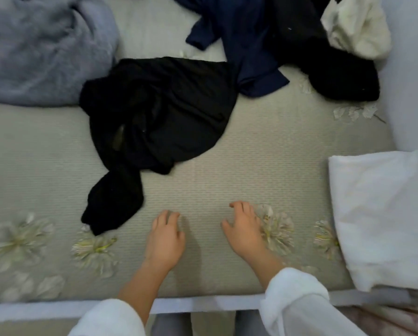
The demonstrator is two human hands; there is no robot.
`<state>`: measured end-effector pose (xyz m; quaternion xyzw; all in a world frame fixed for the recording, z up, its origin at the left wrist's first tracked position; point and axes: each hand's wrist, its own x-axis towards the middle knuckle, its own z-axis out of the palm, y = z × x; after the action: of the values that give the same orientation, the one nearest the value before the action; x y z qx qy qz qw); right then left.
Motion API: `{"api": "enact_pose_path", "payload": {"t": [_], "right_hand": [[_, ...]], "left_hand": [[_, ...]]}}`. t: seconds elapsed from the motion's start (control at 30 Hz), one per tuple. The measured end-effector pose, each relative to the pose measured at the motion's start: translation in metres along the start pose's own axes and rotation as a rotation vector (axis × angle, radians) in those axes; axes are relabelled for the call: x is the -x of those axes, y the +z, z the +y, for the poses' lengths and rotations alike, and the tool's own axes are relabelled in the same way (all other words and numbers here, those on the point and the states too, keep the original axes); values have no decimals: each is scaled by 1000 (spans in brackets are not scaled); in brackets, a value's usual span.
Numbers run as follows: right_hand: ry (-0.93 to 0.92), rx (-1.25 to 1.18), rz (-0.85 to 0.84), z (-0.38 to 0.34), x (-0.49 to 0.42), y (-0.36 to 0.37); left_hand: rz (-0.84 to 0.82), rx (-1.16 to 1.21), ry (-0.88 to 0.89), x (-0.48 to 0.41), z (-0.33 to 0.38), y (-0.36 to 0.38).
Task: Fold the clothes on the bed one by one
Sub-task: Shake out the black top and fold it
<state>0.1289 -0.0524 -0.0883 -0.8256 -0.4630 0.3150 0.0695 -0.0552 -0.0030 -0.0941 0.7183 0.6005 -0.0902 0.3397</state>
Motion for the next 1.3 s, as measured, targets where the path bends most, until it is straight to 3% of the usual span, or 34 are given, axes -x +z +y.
{"api": "enact_pose_path", "payload": {"t": [0.27,0.53,0.7,0.83,1.0,1.13,1.2,1.3], "right_hand": [[-109,32,-59,-114,-41,59],[-194,31,132,-179,-112,55],[-162,105,29,-187,-136,56],[-173,88,-150,-186,-137,55],[-36,-47,-280,-167,-114,47],[77,-67,-369,-139,-77,24],[116,-91,-336,-127,-61,3],[152,-241,-119,-125,-44,-45]], "left_hand": [[228,38,-97,-29,-115,-63],[327,286,-77,-104,-135,-99],[340,558,-153,-137,-116,-104],[395,761,-204,-146,-110,-114],[469,920,-395,-113,-137,-114],[528,1082,-678,-69,-160,-118],[517,1181,-754,-54,-160,-130],[541,1406,-713,-32,-144,-162]]}}
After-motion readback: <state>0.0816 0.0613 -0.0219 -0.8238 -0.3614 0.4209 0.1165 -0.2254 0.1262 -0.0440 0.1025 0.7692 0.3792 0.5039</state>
